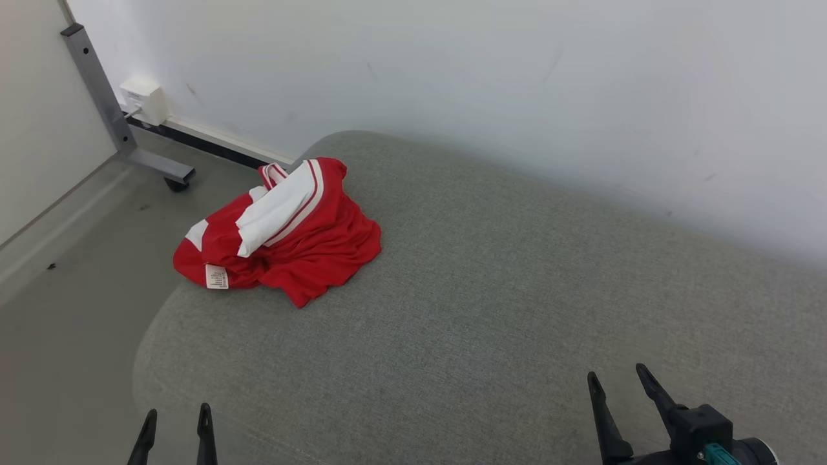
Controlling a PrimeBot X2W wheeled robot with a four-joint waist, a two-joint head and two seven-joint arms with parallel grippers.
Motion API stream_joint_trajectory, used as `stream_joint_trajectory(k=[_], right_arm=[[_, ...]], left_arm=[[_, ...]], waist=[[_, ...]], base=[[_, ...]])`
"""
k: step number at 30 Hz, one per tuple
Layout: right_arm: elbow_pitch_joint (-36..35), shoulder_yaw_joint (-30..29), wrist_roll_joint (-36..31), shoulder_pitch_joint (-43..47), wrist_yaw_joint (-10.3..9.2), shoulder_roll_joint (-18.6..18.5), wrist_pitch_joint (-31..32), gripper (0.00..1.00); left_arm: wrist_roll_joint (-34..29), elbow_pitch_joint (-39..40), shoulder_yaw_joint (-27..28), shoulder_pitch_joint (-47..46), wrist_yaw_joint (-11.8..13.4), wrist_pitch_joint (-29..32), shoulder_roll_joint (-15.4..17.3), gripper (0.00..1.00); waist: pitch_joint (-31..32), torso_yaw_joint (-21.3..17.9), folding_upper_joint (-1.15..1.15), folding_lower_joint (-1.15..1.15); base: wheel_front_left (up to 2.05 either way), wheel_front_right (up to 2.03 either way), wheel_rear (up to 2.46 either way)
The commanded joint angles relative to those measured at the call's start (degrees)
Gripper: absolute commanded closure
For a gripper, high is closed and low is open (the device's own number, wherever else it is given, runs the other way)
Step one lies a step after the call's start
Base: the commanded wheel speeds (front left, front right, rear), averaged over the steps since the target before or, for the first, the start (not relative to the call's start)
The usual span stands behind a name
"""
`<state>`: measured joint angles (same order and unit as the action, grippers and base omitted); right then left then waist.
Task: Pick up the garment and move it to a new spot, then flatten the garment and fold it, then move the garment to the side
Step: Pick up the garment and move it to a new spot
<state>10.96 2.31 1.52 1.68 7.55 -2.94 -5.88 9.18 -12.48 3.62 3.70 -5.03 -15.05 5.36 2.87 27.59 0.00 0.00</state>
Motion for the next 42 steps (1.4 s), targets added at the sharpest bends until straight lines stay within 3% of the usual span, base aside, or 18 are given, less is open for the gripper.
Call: stream_joint_trajectory(k=[1, 19, 23, 29, 37, 42], right_arm=[[0.5, 0.4, 0.3, -0.7, -0.12, 0.0, -0.1, 0.00], [2.3, 0.4, 1.0, -1.0, -0.12, 0.0, -1.2, 0.00], [0.6, 0.3, 0.6, -0.8, -0.12, 0.1, -0.4, 0.00], [-4.2, 0.8, -1.1, -3.6, -0.12, -0.9, 2.3, 0.00], [-8.5, 4.0, -0.4, -8.2, -0.12, -3.5, 5.2, 0.00], [-10.1, 5.2, -0.1, -9.7, -0.12, -3.9, 5.7, 0.00]], left_arm=[[0.1, 0.6, 0.4, 1.0, 0.2, -0.2, -0.2, 0.00], [0.8, 0.0, 1.6, 0.0, 0.3, 0.0, -0.2, 0.00], [1.0, -1.7, 1.6, -4.3, 0.0, 3.3, 2.2, 0.00], [4.3, -5.8, 2.8, -16.4, -1.0, 13.9, 7.1, 0.00], [17.2, -12.5, 10.0, -32.3, -1.5, 30.9, 12.7, 0.00], [28.2, -11.7, 16.9, -40.7, 2.3, 42.9, 13.2, 0.00]], waist=[[-0.9, 1.2, 0.00, 0.00], [-1.2, 1.3, 0.00, 0.00], [-2.6, 0.0, 0.00, 0.00], [-9.4, -4.7, 0.00, 0.00], [-18.5, -13.7, 0.00, 0.00], [-23.1, -18.3, 0.00, 0.00]], base=[[0.00, 0.00, 0.00], [0.00, 0.00, 0.00], [0.00, 0.00, 0.00], [0.00, 0.00, 0.00], [0.00, 0.00, 0.00], [0.00, 0.00, 0.00]])
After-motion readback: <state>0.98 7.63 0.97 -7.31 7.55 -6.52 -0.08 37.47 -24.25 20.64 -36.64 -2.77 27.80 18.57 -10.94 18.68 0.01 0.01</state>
